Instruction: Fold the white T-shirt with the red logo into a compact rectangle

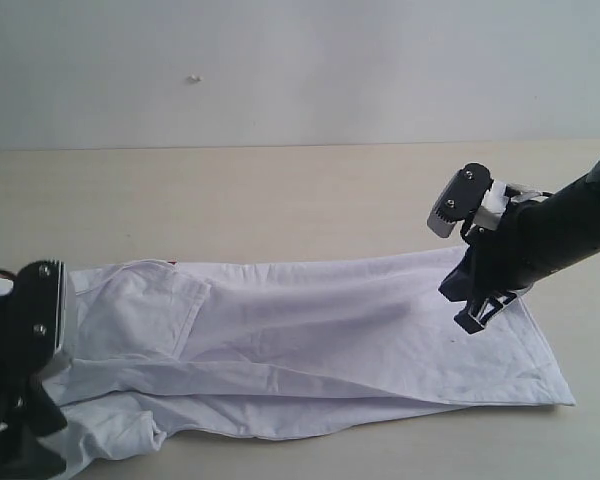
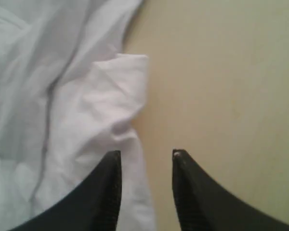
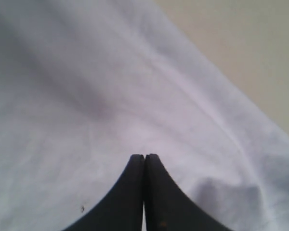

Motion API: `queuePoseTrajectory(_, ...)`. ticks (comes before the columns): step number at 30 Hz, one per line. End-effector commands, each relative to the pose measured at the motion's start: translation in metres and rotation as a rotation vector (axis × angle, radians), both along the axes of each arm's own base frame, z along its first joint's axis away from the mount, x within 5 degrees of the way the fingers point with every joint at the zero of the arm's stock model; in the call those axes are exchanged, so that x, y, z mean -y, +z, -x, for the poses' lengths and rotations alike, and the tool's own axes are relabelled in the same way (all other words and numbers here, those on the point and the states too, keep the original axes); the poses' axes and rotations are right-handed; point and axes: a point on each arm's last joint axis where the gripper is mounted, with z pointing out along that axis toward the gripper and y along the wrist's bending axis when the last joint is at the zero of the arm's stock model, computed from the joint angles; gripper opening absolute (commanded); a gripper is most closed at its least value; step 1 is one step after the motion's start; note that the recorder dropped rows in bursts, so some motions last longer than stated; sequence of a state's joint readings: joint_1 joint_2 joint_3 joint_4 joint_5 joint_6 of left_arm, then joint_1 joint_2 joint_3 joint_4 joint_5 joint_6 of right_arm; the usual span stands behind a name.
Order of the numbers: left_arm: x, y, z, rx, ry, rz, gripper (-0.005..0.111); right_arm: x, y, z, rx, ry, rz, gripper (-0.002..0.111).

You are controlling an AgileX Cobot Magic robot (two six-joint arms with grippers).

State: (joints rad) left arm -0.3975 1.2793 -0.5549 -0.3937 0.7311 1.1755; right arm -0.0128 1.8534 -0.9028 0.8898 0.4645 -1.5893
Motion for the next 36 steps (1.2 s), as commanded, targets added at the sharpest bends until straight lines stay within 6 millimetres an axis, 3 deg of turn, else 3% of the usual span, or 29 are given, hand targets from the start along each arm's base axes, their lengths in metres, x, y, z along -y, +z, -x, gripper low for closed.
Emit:
queuePoseTrajectory(1, -0.002, -0.02, 0.031, -0.126, -0.026, -0.036, 0.036, -0.003, 0.007, -0.006, 0.02, 0.006, -0.026, 0.0)
queuePoseTrajectory(8, -0.009, -0.033, 0.039, -0.113, -0.027, -0.066, 0.037, -0.006, 0.012, -0.008, 0.014, 0.017, -0.066, 0.0)
queuePoseTrajectory(14, -0.015, -0.039, 0.035, -0.027, 0.016, -0.113, 0.068, -0.006, 0.012, -0.008, 0.018, 0.013, -0.063, 0.0)
queuePoseTrajectory(16, -0.02, -0.046, 0.036, -0.004, 0.018, -0.148, 0.072, -0.006, 0.012, -0.009, 0.019, 0.012, -0.061, 0.0)
queuePoseTrajectory(20, -0.023, -0.052, 0.035, 0.063, -0.007, -0.169, 0.066, -0.006, 0.012, -0.009, 0.019, 0.012, -0.061, 0.0)
queuePoseTrajectory(28, -0.021, -0.058, 0.028, 0.086, 0.0, -0.169, 0.031, -0.006, 0.013, -0.009, 0.019, 0.007, -0.067, 0.0)
queuePoseTrajectory(36, -0.019, -0.068, 0.02, 0.117, -0.009, -0.184, 0.03, -0.006, 0.013, -0.009, 0.019, 0.005, -0.068, 0.0)
